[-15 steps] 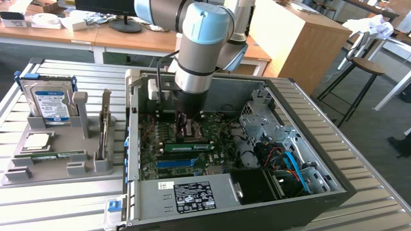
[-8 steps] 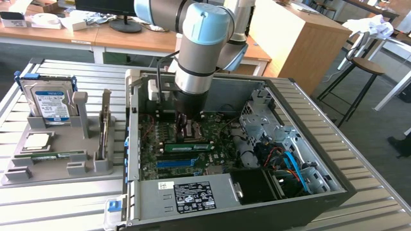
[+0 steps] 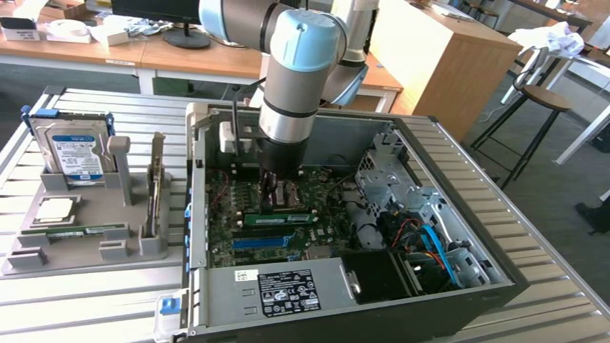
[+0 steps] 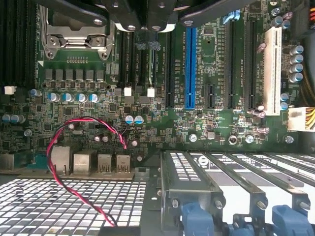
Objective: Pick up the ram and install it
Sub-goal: 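Press down the ram until it locks into place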
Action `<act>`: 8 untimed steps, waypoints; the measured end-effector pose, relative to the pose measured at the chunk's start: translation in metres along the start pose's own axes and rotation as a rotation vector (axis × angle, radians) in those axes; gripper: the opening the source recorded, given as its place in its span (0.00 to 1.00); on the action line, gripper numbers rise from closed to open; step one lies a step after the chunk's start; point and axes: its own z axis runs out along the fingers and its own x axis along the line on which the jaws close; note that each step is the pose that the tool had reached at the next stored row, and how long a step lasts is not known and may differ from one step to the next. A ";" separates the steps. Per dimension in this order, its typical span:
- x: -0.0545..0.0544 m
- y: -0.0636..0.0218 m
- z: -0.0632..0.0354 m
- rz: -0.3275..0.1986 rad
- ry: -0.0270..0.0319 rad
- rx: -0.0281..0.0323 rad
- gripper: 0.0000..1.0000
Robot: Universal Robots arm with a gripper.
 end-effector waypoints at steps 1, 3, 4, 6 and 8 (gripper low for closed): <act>0.000 0.0000 0.0000 0.000 0.0001 -0.0001 0.10; 0.000 0.0000 0.0000 0.000 0.0001 0.0000 0.10; 0.000 0.0000 0.0001 0.000 0.0000 0.0000 0.10; 0.000 -0.0001 0.0012 0.000 -0.0004 0.0003 0.10; 0.000 -0.0001 0.0025 0.000 -0.0001 0.0001 0.10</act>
